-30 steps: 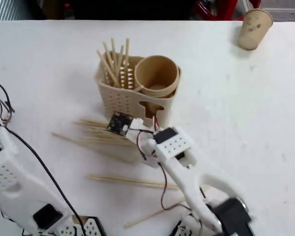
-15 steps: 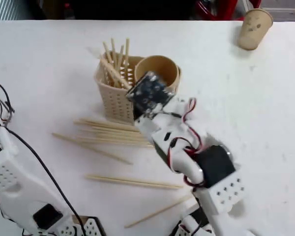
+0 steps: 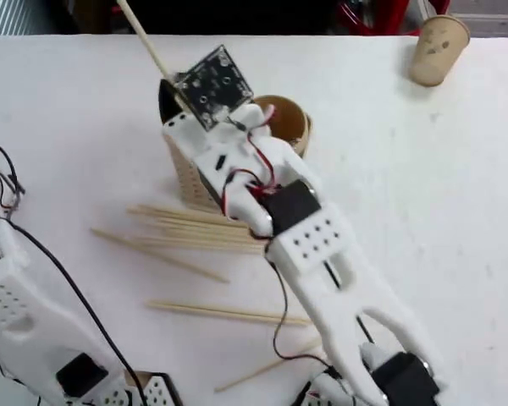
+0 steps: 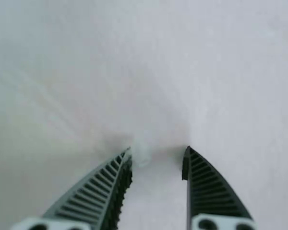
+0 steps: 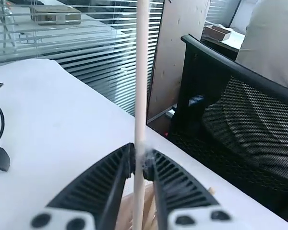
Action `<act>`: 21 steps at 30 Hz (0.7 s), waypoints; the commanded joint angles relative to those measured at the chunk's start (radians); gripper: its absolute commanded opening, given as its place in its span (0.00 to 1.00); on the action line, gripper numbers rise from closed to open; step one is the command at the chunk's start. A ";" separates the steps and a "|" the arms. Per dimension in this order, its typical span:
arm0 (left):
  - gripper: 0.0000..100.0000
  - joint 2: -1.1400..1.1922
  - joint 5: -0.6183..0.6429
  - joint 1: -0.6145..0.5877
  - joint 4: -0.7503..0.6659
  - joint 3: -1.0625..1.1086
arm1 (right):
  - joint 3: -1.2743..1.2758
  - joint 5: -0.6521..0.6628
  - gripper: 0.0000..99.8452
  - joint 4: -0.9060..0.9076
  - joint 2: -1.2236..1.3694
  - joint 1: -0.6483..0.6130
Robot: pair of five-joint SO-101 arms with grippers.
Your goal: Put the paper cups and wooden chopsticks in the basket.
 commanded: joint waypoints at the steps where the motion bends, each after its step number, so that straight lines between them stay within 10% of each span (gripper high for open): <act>1: 0.18 0.059 -0.012 0.012 -0.021 -0.041 | -0.044 -0.003 0.02 -0.070 0.088 -0.002; 12: 0.18 0.067 -0.012 0.007 -0.018 -0.058 | -0.048 -0.002 0.27 0.125 0.108 0.031; 21: 0.18 0.067 -0.014 0.007 -0.018 -0.063 | -0.044 0.002 0.15 0.521 -0.124 0.033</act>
